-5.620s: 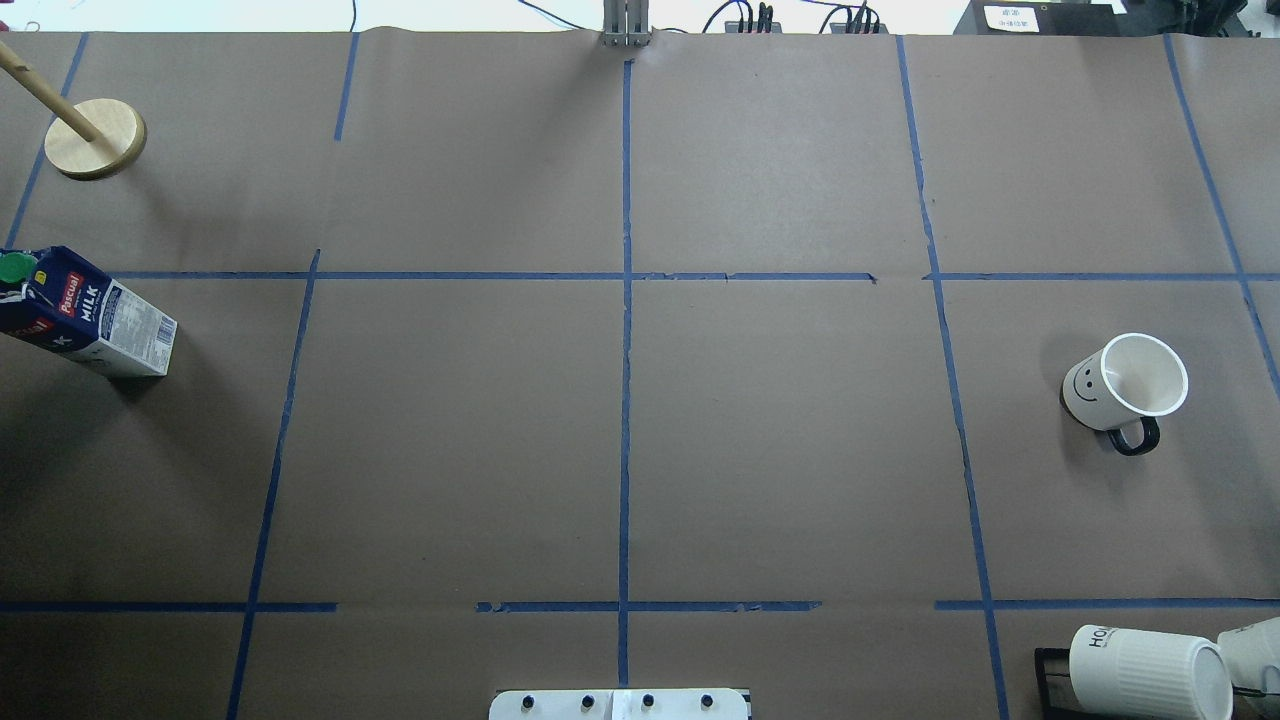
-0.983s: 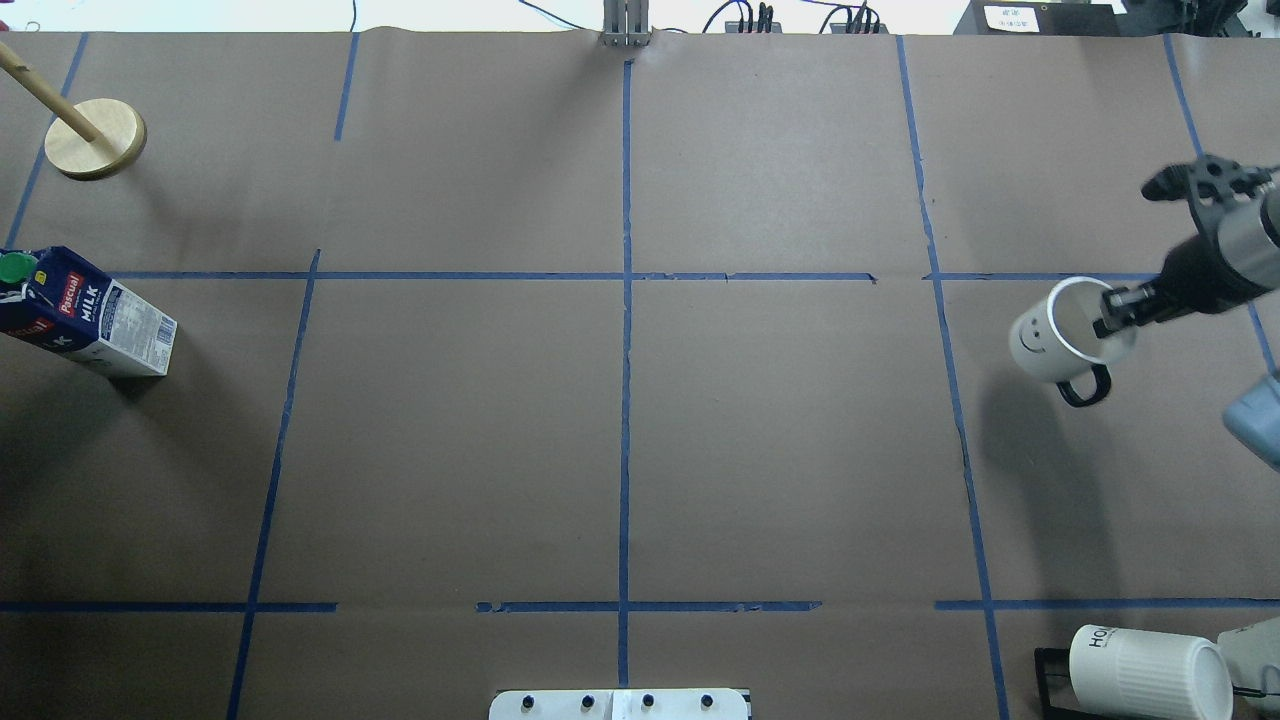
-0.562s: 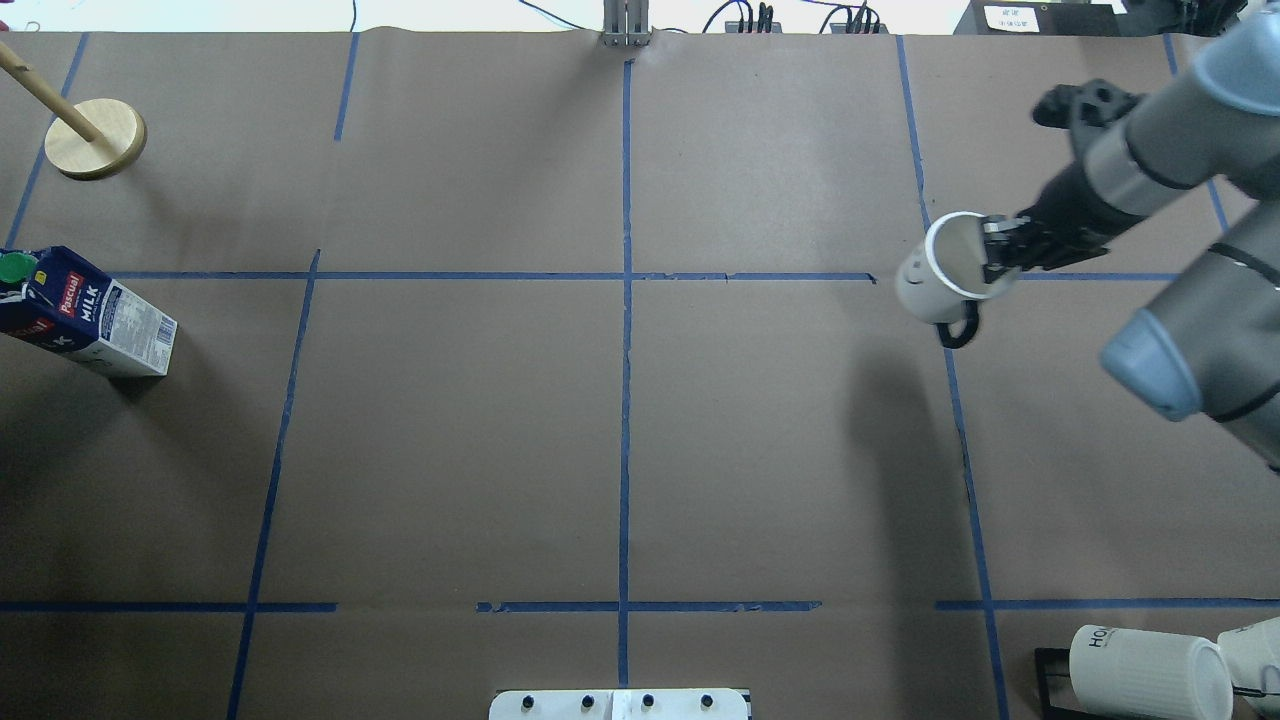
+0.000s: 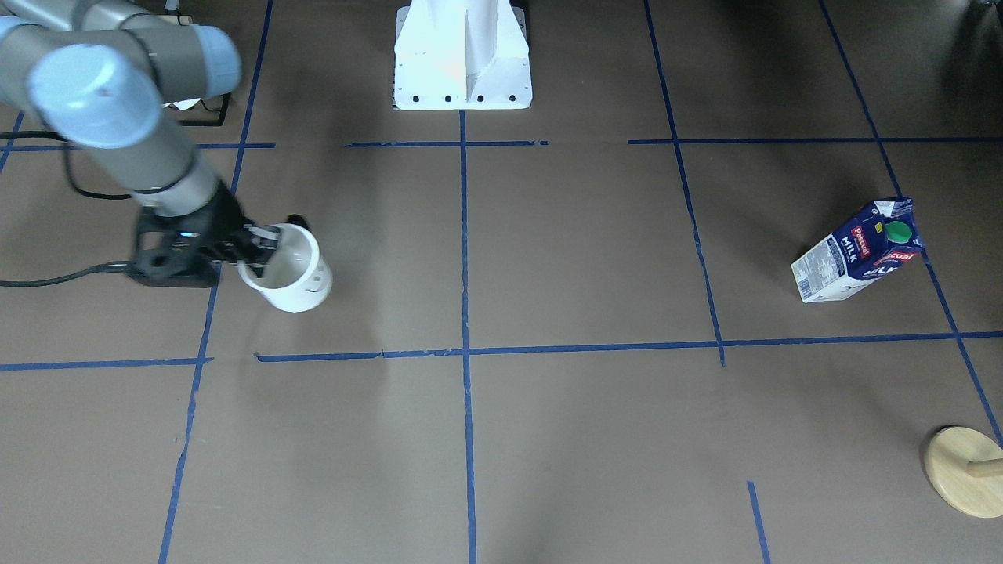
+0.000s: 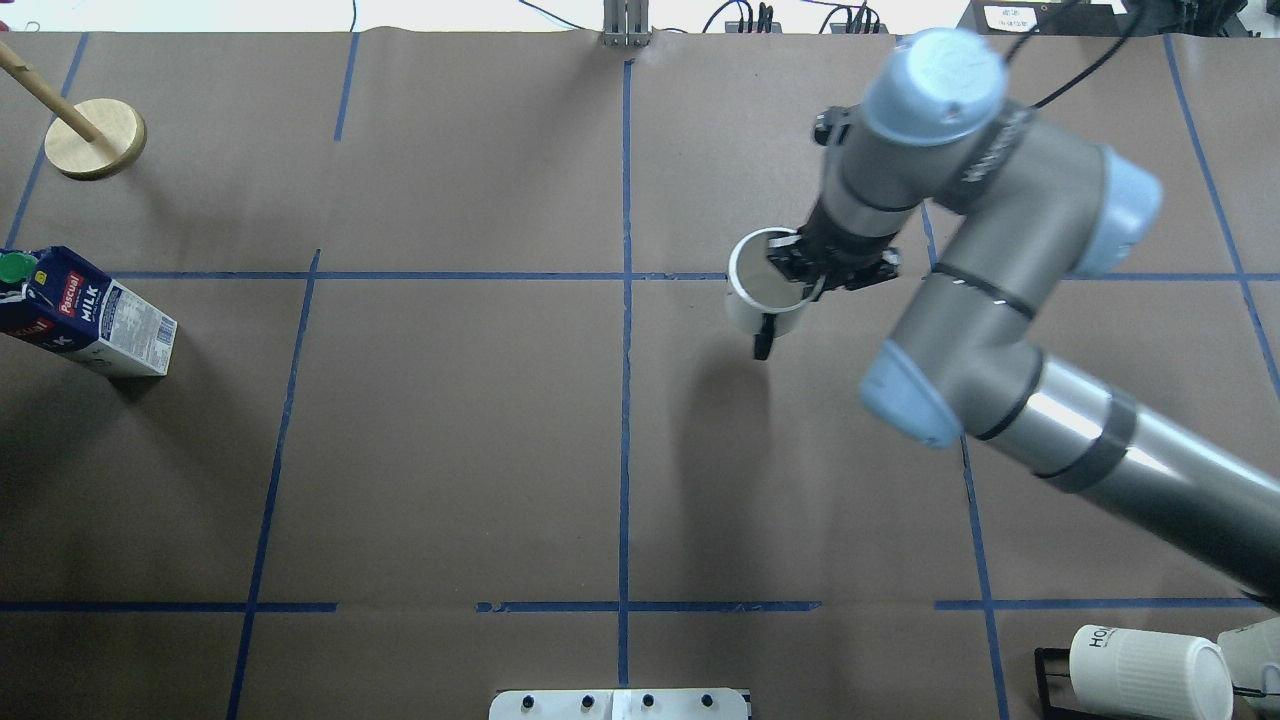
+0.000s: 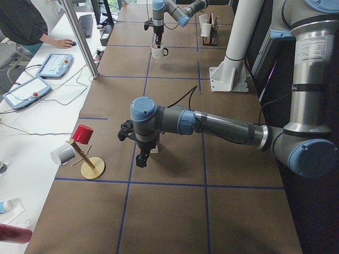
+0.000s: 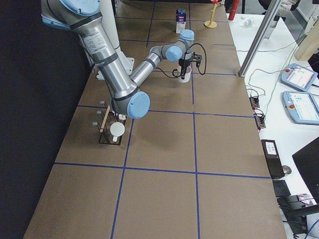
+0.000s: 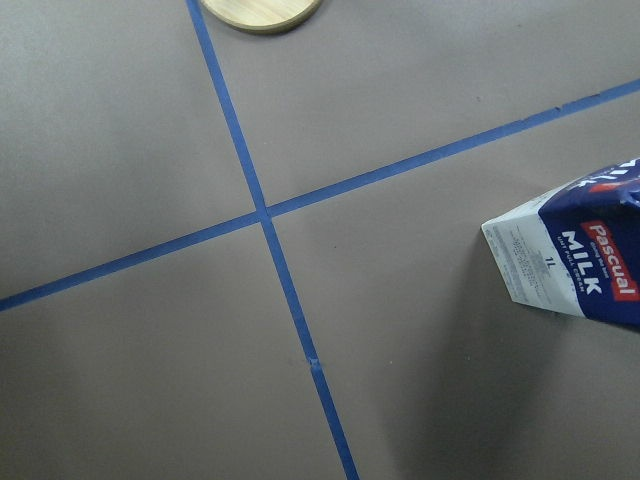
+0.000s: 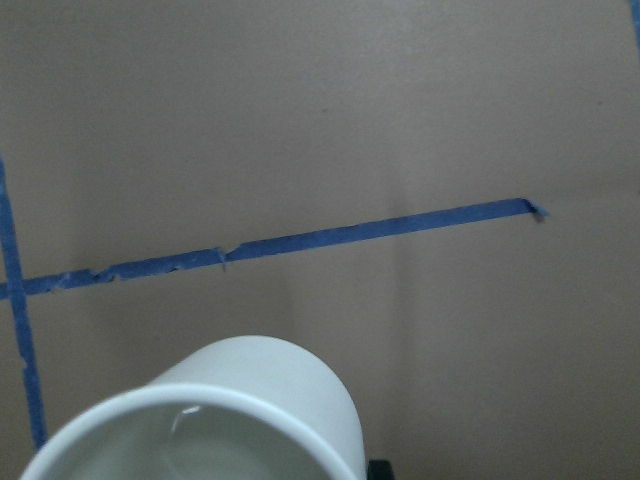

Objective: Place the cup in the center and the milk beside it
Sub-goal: 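Lift the white mug with the right gripper and carry it to the table center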

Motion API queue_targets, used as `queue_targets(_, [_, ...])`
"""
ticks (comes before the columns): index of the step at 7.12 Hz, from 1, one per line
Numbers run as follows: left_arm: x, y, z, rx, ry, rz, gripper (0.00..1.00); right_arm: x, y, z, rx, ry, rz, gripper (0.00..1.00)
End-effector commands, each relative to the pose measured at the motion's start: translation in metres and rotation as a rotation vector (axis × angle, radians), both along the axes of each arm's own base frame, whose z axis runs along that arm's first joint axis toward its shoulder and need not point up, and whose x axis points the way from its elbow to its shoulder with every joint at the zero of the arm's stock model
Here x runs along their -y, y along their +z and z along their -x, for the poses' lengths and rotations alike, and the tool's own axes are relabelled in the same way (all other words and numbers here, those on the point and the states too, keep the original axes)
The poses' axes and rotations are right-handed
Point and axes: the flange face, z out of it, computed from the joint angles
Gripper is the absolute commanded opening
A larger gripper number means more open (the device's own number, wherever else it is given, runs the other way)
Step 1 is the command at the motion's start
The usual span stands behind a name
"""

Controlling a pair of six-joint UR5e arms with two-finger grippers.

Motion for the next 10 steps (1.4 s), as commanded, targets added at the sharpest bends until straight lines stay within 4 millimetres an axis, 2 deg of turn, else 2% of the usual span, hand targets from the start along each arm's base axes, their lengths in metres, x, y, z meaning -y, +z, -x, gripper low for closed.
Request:
queue_targets(1, [0.0,0.004,-0.001,-0.001,0.003,0.008,1.0,0.001,-0.017,0.068,0.017,0.044,0.012,0.0])
queue_targets(3, [0.0,0.004,-0.001,-0.001,0.002,0.01,1.0,0.015,-0.02,0.097,0.017,0.068,0.025,0.0])
queue_targets(4, [0.0,0.004,-0.001,-0.001,0.002,0.01,1.0,0.017,-0.017,0.107,-0.004,0.073,0.021,0.01])
queue_targets(5, [0.0,0.004,-0.001,-0.001,0.002,0.01,1.0,0.017,-0.018,0.107,-0.003,0.077,0.023,0.03])
queue_targets(6, [0.0,0.004,-0.001,-0.001,0.002,0.01,1.0,0.003,-0.008,0.122,-0.02,0.052,0.019,0.65])
queue_targets(7, [0.0,0.005,-0.001,0.0,0.002,0.012,1.0,0.005,-0.012,0.125,-0.029,0.105,-0.022,0.99])
queue_targets(8, [0.0,0.005,-0.001,0.002,0.003,0.01,1.0,0.006,-0.021,0.12,-0.007,0.098,-0.032,0.99])
queue_targets(9, [-0.002,0.009,-0.002,0.004,0.004,0.02,1.0,0.02,-0.035,0.09,0.051,0.078,0.01,0.99])
queue_targets(10, [-0.002,0.009,-0.002,-0.001,0.004,0.019,1.0,0.042,-0.055,0.035,0.095,0.078,0.043,1.0])
